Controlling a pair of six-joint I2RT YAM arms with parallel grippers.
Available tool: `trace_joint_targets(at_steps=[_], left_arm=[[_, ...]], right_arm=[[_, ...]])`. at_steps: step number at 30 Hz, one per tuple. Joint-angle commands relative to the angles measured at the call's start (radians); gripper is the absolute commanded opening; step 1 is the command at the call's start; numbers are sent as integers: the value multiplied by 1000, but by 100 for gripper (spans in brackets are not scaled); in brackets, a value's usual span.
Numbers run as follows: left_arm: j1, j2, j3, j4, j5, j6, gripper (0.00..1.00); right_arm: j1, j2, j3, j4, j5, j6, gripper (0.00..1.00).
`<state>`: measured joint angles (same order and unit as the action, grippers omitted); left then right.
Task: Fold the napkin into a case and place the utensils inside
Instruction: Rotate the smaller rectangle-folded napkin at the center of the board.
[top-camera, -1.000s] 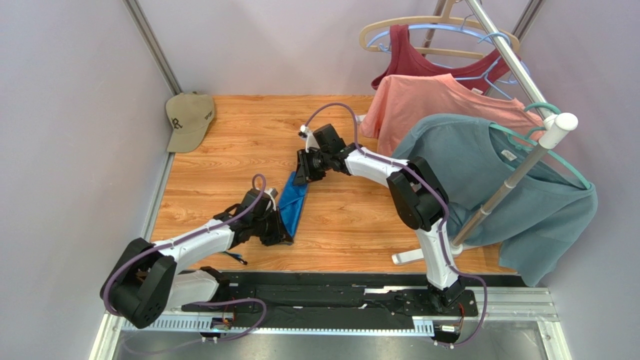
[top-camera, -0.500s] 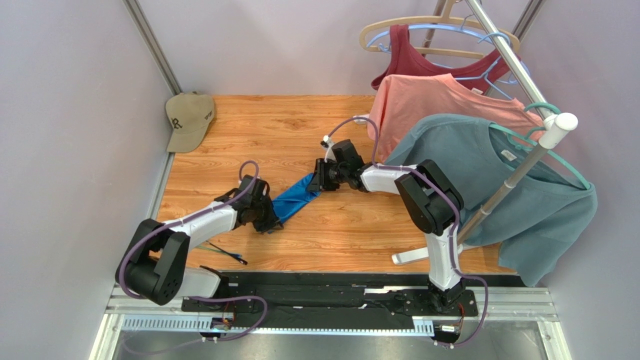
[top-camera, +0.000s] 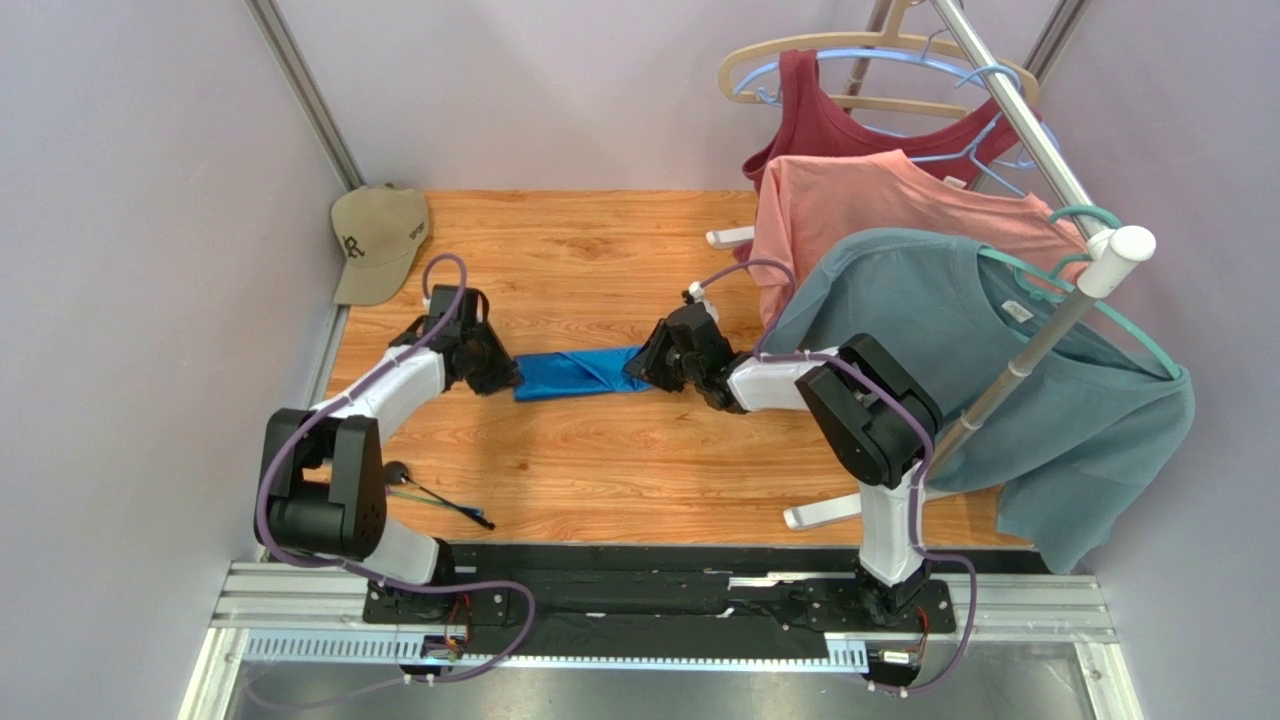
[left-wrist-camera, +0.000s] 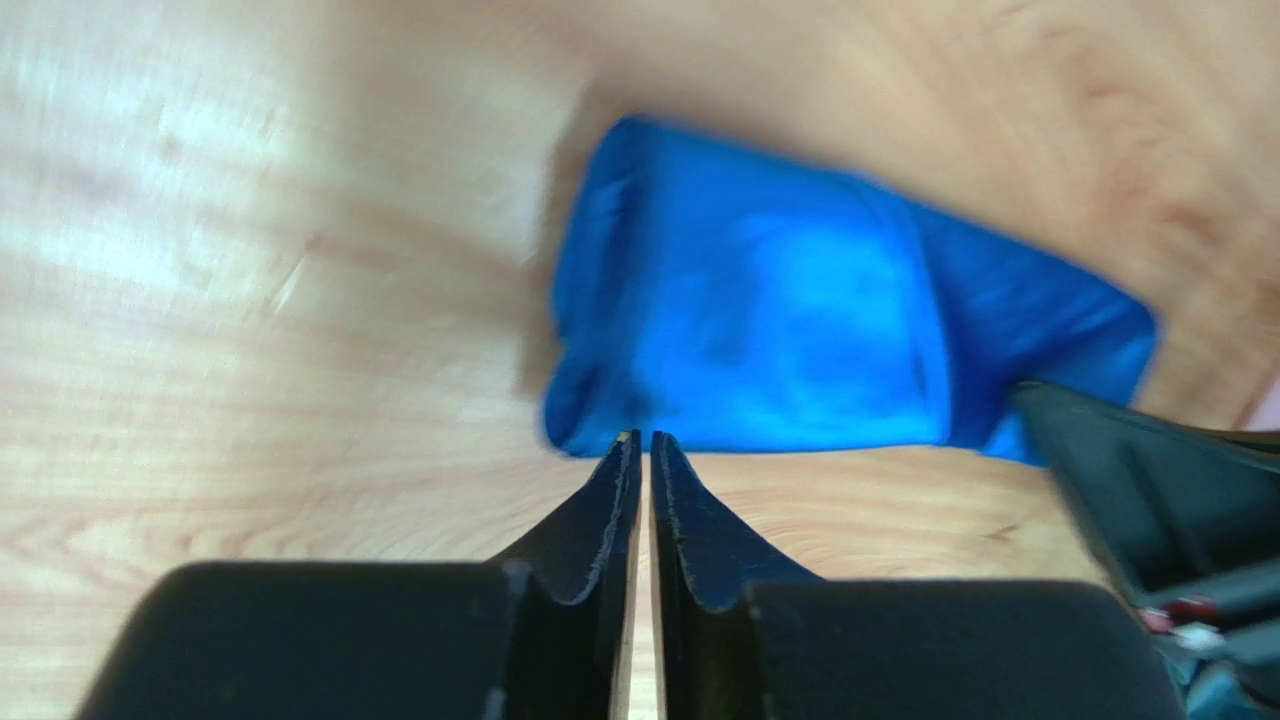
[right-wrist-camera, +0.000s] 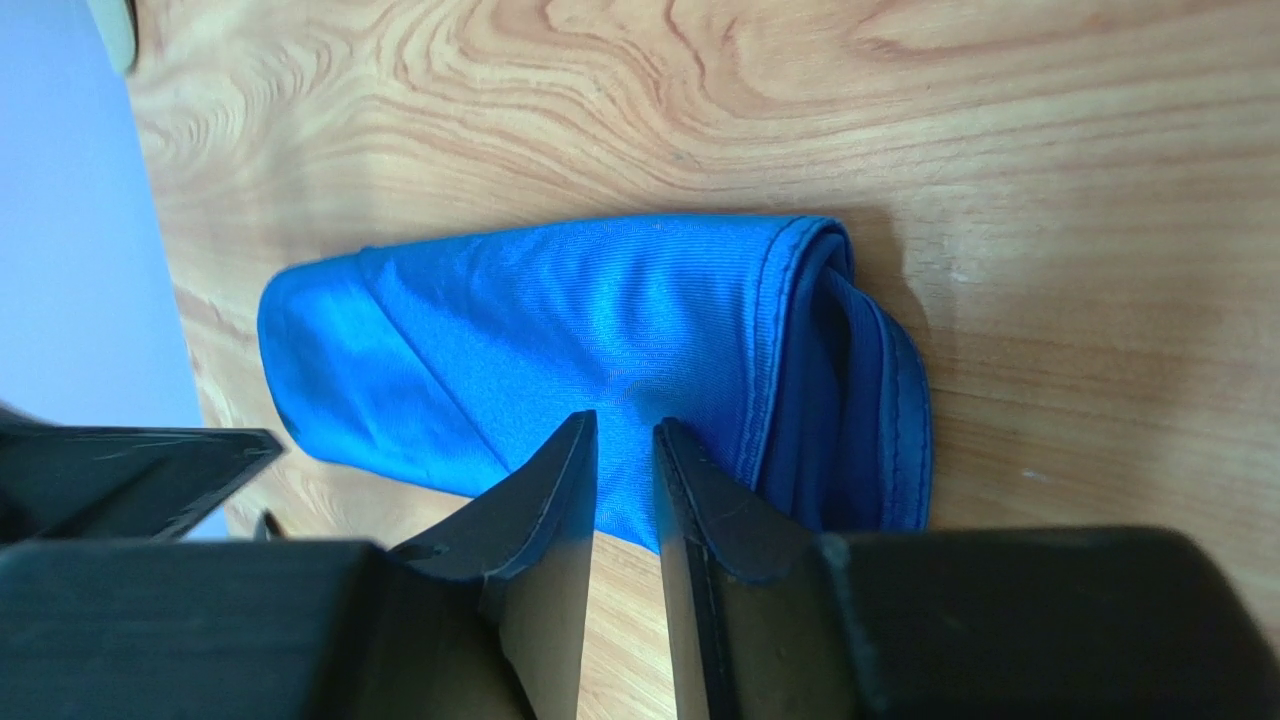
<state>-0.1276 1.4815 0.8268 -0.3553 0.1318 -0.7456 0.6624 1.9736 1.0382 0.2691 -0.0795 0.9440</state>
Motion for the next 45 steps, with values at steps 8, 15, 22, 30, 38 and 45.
trace_joint_targets(at_steps=[8,15,22,30,38,45], left_arm=[[-3,-95,-84,192,247,-41,21],[-3,92,61,105,207,27,18],[-1,312,308,-65,116,118,12],[-1,549,653,-209,157,166,13],[-26,418,654,-71,120,161,17],[-116,172,339,-122,5,-12,10]], right_arm=[[49,-113,71,-108,38,-88,35],[19,-96,135,-223,-92,-373,34],[-14,-3,155,-208,-173,-415,30],[-6,27,131,-171,-198,-300,27],[17,-18,-47,-71,73,90,26],[28,-5,-7,-60,103,111,25]])
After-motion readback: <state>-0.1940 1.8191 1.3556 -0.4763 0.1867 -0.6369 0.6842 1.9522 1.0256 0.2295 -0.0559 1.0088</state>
